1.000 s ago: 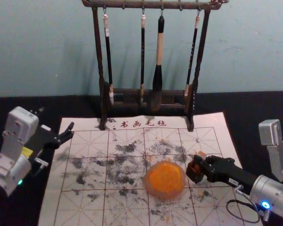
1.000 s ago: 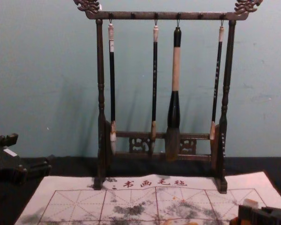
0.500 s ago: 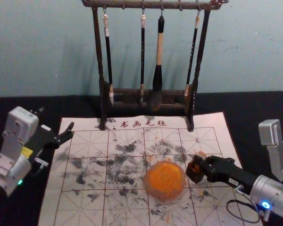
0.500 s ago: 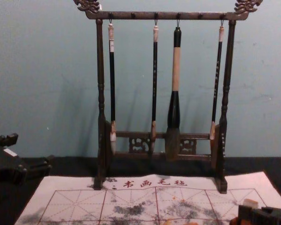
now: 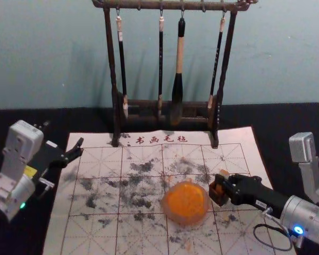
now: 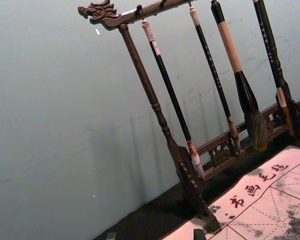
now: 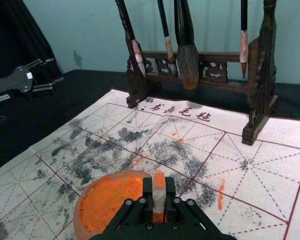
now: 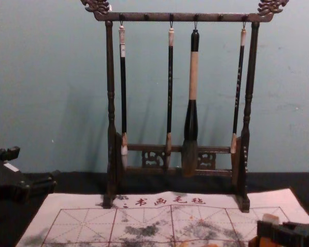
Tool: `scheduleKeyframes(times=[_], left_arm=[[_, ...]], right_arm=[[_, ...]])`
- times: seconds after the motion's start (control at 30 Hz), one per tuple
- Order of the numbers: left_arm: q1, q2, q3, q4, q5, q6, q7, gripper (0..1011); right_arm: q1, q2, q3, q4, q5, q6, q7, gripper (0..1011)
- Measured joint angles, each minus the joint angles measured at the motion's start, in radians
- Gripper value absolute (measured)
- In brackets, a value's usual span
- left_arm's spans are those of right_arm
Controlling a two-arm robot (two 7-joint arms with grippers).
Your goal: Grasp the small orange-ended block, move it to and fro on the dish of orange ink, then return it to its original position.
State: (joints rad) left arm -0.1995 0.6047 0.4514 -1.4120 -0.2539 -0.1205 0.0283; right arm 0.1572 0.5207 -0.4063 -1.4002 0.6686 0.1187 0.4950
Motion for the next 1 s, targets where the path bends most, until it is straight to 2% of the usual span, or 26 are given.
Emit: scheduleKeyframes(times=[0.63,0.87,1.0], left_arm=[[0.0,0.0,0.0,0.0,0.0,0.0,0.0,1001],[0.0,0.0,0.0,0.0,0.0,0.0,0.0,1002],[0.0,0.0,0.0,0.0,0.0,0.0,0.0,1001]], right_arm=[[-0.011,0.028,0.019,-0.084,-0.06,-0.03,-0.033,86],[-0.002,0.03,0.024,-0.107,-0.069,-0.046,-0.013,86],[0.014,0.027,0.007,-0.108,-0.086,-0.054,0.006,86]])
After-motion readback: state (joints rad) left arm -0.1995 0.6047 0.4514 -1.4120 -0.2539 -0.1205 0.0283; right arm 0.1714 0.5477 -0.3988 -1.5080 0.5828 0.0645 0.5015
